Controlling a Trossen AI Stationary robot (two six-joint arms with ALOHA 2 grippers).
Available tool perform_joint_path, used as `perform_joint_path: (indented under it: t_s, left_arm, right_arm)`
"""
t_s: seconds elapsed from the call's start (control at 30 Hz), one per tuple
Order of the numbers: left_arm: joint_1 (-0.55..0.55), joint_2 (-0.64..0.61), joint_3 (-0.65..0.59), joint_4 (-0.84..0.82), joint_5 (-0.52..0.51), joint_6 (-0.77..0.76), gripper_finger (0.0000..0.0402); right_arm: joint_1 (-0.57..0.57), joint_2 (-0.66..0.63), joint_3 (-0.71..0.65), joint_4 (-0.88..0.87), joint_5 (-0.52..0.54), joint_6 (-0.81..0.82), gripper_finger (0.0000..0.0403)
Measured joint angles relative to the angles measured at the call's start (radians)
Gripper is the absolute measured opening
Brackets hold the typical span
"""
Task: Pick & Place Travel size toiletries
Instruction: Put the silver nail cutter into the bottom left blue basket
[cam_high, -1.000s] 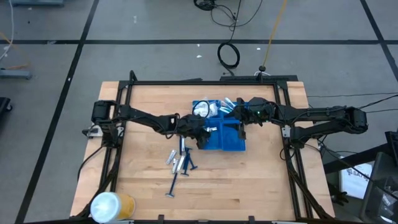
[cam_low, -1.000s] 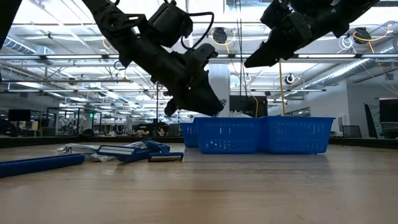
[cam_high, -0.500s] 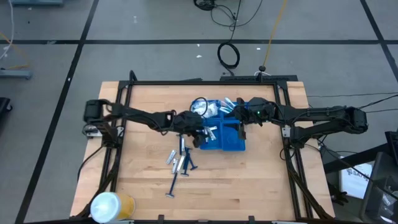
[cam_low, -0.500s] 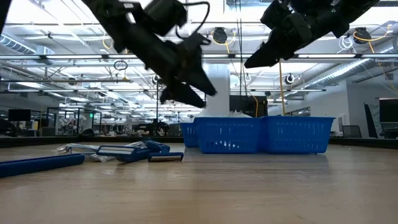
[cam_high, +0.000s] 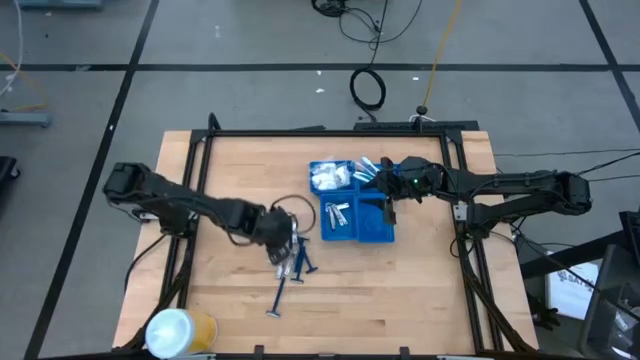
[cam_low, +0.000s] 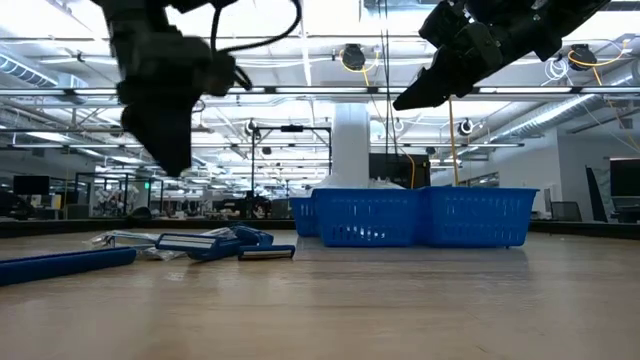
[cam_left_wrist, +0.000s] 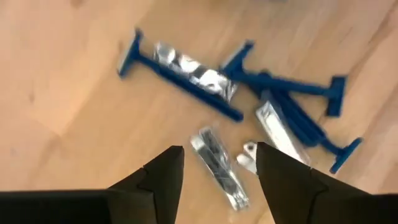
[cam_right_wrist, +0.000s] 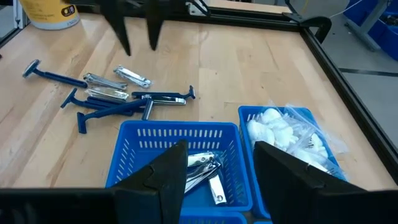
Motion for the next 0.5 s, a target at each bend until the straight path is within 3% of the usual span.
perform_joint_path:
  t_s: [0.2, 0.5]
  left_arm:
    - [-0.069, 0.097, 0.0, -0.026, 0.051, -0.117, 0.0187]
    - [-0.063, 0.237, 0.0, -0.027, 0.085, -0.171, 0.0186]
  right_arm:
    - [0.0, 0.0, 0.0, 0.001, 0.0, 0.002, 0.0171]
    - [0.0, 0.0, 0.0, 0.008, 0.0, 0.025, 0.0171]
